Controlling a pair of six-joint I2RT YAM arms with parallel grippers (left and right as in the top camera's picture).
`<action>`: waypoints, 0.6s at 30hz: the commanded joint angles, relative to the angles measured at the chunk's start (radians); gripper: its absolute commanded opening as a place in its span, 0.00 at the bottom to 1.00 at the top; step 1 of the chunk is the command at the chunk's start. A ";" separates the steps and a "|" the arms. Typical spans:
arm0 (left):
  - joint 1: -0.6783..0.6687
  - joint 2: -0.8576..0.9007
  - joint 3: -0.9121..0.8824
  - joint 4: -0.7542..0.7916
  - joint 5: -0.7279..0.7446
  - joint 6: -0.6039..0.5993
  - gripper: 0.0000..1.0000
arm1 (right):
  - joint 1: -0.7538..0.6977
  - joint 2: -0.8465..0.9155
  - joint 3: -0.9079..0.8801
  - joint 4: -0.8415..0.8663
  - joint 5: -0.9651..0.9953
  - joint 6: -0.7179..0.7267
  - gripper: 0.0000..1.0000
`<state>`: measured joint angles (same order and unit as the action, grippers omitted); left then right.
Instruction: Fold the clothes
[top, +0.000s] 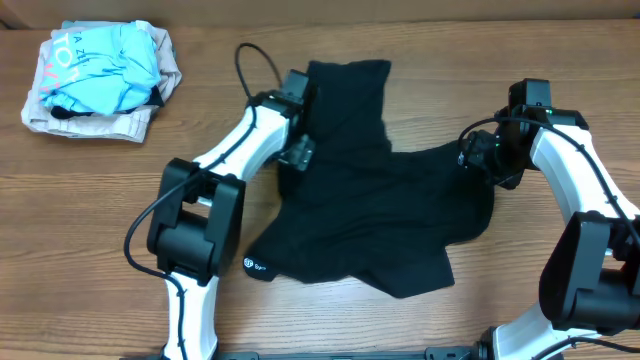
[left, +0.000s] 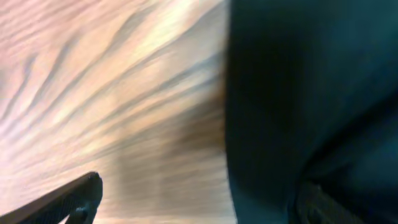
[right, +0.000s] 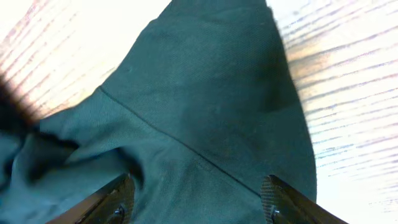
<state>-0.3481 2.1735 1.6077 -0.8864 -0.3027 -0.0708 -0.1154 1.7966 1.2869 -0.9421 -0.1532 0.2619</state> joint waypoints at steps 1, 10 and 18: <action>0.101 0.032 -0.022 -0.110 -0.114 -0.127 1.00 | 0.004 -0.002 -0.005 0.019 -0.004 0.001 0.69; 0.285 0.032 -0.022 -0.360 0.019 -0.155 1.00 | 0.004 0.002 -0.033 0.093 -0.004 0.001 0.68; 0.370 0.032 -0.021 -0.430 0.106 -0.135 1.00 | 0.032 0.012 -0.099 0.189 -0.060 -0.078 0.67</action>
<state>0.0093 2.1845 1.5959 -1.3075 -0.2371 -0.2073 -0.1074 1.7966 1.2095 -0.7639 -0.1673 0.2382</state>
